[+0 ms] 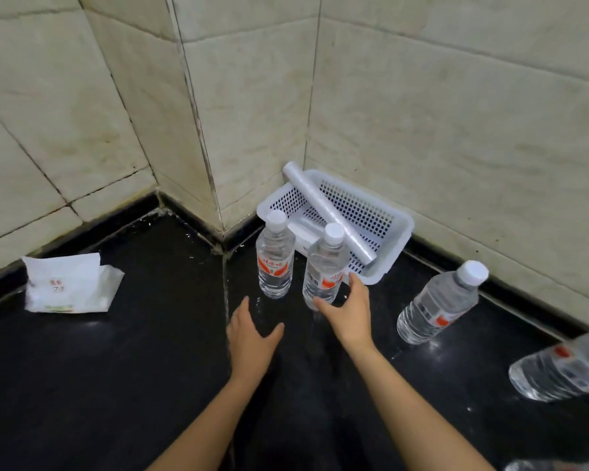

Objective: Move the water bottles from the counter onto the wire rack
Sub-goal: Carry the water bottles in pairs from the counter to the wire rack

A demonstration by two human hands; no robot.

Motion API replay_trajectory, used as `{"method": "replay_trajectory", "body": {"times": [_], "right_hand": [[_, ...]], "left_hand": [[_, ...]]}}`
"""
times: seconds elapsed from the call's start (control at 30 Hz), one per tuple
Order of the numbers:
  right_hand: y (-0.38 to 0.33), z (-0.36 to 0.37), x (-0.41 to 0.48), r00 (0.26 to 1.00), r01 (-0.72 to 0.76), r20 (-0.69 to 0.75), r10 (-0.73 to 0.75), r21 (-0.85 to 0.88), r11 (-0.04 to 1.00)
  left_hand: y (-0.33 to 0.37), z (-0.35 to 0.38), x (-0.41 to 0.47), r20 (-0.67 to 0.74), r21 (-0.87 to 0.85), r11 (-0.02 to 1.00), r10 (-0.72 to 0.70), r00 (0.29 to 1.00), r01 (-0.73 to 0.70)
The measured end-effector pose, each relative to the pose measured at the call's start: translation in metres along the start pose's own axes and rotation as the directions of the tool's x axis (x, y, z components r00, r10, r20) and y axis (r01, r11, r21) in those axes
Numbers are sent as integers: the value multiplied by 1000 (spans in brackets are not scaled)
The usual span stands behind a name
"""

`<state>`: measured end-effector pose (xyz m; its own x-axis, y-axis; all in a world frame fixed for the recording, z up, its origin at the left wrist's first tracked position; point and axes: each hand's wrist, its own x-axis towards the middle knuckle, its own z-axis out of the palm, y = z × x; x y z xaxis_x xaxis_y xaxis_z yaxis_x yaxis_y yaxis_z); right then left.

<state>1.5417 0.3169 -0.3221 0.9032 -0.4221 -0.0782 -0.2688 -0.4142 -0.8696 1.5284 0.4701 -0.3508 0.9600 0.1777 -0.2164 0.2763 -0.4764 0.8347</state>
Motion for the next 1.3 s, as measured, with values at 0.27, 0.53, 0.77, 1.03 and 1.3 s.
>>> {"method": "replay_trajectory", "body": {"times": [0.27, 0.53, 0.77, 1.03, 1.3], "right_hand": [[-6, 23, 34, 992, -122, -38, 122, 5, 992], [1, 18, 15, 985, -115, -104, 139, 209, 971], [24, -20, -53, 954, -215, -172, 247, 187, 958], [73, -107, -196, 885, -314, -312, 346, 147, 938], [136, -202, -385, 724, -419, -530, 442, 171, 892]], "left_hand": [[24, 23, 84, -37, -160, 984, 76, 996, -81], [21, 23, 83, -10, -204, 975, 87, 996, -87], [18, 5, 15, 119, -140, 973, 198, 973, -181], [-6, 32, -122, 306, -192, 956, 273, 912, -222], [-26, 81, -313, 564, -221, 924, 383, 731, -313]]}}
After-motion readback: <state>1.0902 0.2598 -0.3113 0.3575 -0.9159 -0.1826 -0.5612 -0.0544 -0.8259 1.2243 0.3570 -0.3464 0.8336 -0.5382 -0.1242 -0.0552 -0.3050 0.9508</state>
